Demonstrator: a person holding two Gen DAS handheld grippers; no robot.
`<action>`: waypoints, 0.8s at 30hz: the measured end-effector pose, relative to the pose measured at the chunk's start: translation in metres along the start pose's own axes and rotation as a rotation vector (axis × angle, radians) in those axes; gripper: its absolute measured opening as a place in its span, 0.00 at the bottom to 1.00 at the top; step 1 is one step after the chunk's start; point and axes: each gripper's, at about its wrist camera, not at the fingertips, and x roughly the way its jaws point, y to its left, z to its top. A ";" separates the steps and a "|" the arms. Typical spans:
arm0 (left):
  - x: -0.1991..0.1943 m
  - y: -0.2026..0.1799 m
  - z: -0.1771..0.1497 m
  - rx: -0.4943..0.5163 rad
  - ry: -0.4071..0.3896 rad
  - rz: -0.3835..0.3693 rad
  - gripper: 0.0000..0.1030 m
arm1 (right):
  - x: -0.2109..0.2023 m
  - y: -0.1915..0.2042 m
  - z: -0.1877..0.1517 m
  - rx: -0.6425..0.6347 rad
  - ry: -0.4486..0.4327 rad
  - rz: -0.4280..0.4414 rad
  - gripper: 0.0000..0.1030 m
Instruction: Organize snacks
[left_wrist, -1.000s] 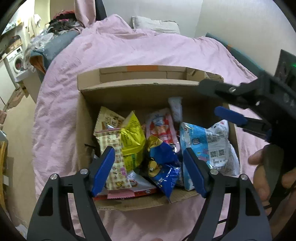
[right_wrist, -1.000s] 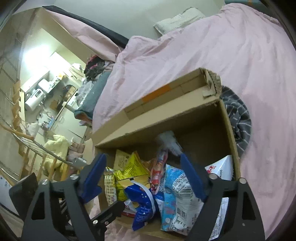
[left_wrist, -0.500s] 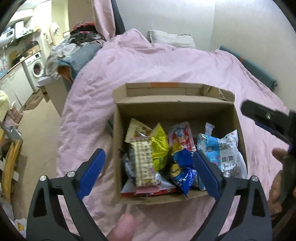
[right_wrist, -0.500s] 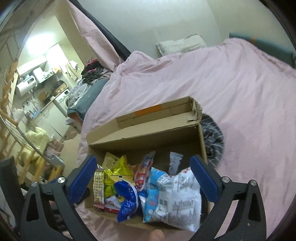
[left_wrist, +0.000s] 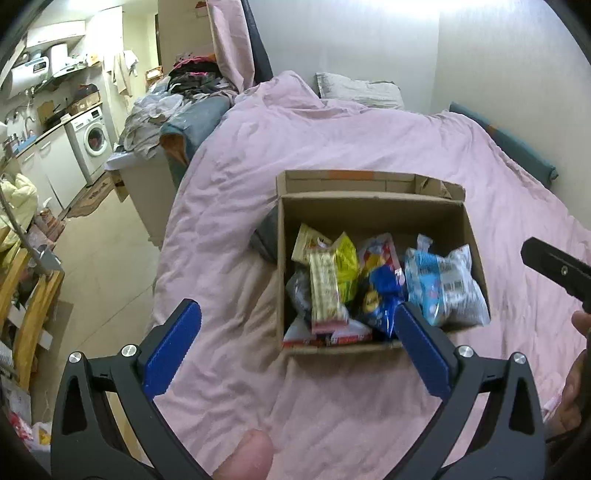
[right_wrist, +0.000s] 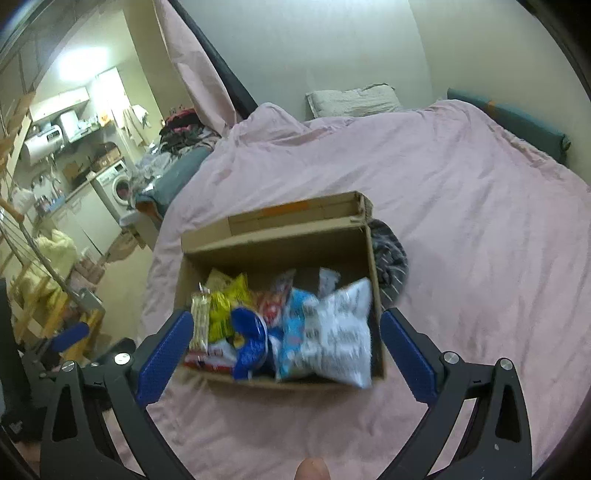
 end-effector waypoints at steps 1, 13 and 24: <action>-0.004 0.001 -0.004 -0.004 0.003 -0.004 1.00 | -0.003 0.001 -0.004 -0.003 0.001 -0.001 1.00; -0.038 0.008 -0.043 -0.018 -0.034 0.012 1.00 | -0.038 0.020 -0.061 -0.088 -0.032 -0.096 1.00; -0.025 0.022 -0.065 -0.047 -0.020 0.013 1.00 | -0.024 0.017 -0.095 -0.007 0.019 -0.059 1.00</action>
